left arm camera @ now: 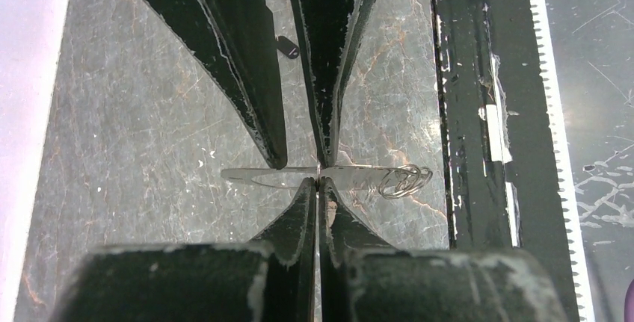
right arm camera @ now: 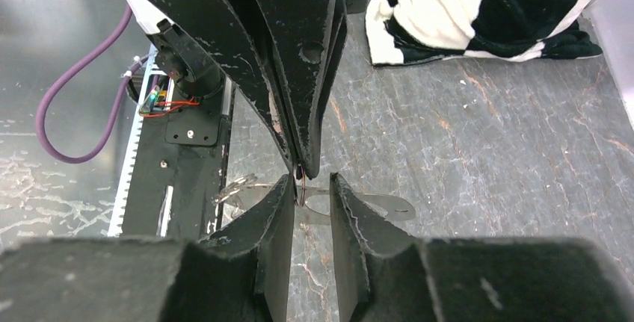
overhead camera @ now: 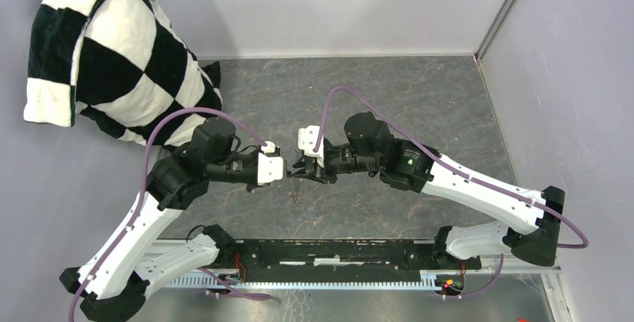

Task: Put the keys on the keyring

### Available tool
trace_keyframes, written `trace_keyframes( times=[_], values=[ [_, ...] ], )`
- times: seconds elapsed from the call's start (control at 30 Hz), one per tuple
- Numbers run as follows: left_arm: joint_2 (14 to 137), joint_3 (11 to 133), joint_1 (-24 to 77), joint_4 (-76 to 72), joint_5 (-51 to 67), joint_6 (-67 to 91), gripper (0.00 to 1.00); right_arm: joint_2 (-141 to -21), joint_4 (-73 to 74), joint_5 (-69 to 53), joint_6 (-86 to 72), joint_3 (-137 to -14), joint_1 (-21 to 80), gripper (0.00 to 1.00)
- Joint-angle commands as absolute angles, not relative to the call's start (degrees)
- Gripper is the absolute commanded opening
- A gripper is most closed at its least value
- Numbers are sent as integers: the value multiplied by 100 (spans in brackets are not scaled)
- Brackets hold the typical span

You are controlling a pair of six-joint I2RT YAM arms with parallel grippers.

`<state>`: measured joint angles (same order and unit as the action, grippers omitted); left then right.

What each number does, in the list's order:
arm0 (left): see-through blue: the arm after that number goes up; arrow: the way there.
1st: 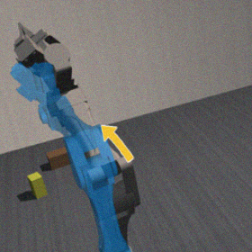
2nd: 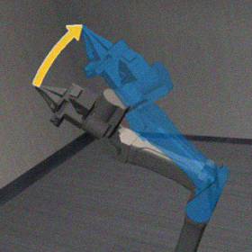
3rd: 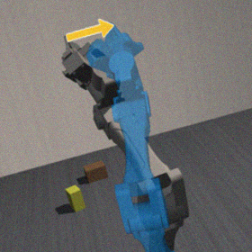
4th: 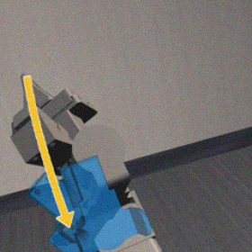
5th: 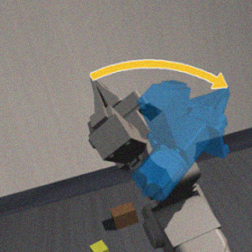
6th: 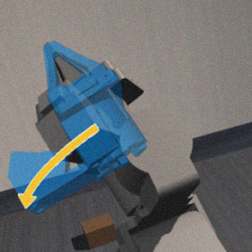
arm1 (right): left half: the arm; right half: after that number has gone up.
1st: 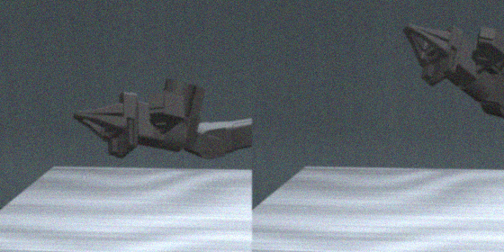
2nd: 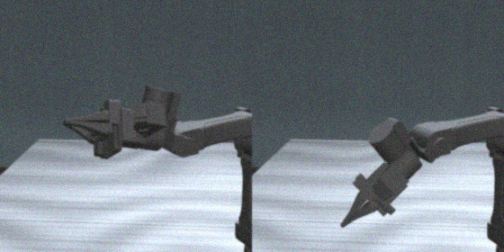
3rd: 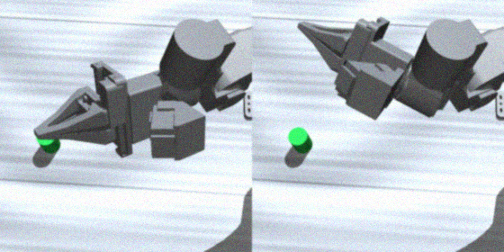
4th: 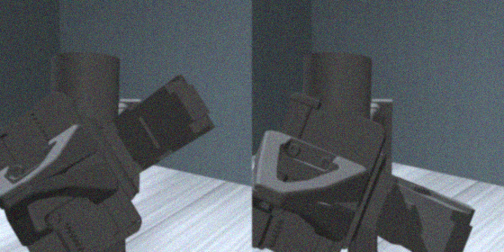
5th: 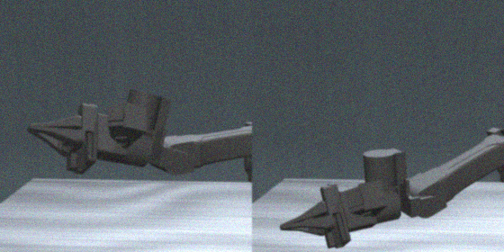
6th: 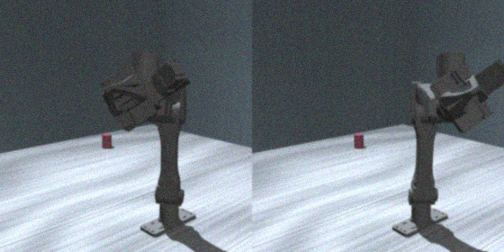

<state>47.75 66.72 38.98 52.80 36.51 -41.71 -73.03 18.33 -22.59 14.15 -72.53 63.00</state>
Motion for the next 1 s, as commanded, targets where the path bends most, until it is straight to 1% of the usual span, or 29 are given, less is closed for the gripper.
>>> trace_keyframes(
  times=[0.0, 0.03, 0.1, 0.13, 0.17, 0.2, 0.33, 0.37, 0.4, 0.43, 0.47, 0.5, 0.53, 0.6, 0.73, 0.9, 0.97],
  values=[
    [4718, 6946, 3902, 5167, 3924, -4244, 2, -7360, 1346, -2241, 1292, -7411, 6339, 29],
    [4724, 6963, 3902, 5167, 3939, -4227, 2, -7371, 1324, -2233, 1286, -7411, 6333, 27],
    [4720, 6988, 3902, 5164, 3956, -4204, 2, -7386, 1240, -2209, 1275, -7385, 6337, 15],
    [4720, 6992, 3902, 5163, 3963, -4197, 2, -7375, 1224, -2214, 1274, -7362, 6331, 7],
    [4705, 7000, 3902, 5153, 3966, -4186, 2, -7374, 1209, -2216, 1266, -7350, 6334, 3],
    [4700, 7011, 3902, 5155, 3970, -4172, 2, -7366, 1224, -2216, 1270, -7335, 6332, 1],
    [4671, 7110, 3902, 5108, 4004, -4067, 2, -7195, 1089, -2071, 1256, -7134, 6333, 1],
    [4660, 7110, 3902, 5018, 3971, -3913, 9, -7085, 945, -2030, 1201, -6999, 6328, 1],
    [4636, 7106, 3902, 4929, 3929, -3821, 24, -6929, 701, -2030, 1138, -6857, 6320, 0],
    [4613, 7095, 3902, 4861, 3891, -3685, 35, -6790, 350, -2078, 1045, -6641, 6293, 0],
    [4587, 7081, 3902, 4824, 3859, -3617, 41, -6588, -14, -2151, 902, -6421, 6274, 0],
    [4558, 7065, 3902, 4817, 3821, -3556, 45, -6424, -507, -2240, 750, -6140, 6227, 0],
    [4520, 7040, 3900, 4810, 3777, -3487, 47, -6235, -911, -2319, 556, -5897, 6191, 0],
    [4442, 6943, 3902, 4778, 3759, -3369, 47, -5960, -1779, -2481, 158, -5383, 6143, 0],
    [4163, 6535, 3902, 4285, 3952, -2918, 43, -5757, -3362, -2816, -631, -4651, 6107, 0],
    [4073, 6184, 3902, 3477, 4448, -2057, 42, -5886, -4381, -2991, -1193, -4402, 6106, 1],
    [4101, 6161, 3905, 3175, 4613, -1695, 42, -5954, -4575, -3045, -1311, -4373, 6108, 1]
  ],
)
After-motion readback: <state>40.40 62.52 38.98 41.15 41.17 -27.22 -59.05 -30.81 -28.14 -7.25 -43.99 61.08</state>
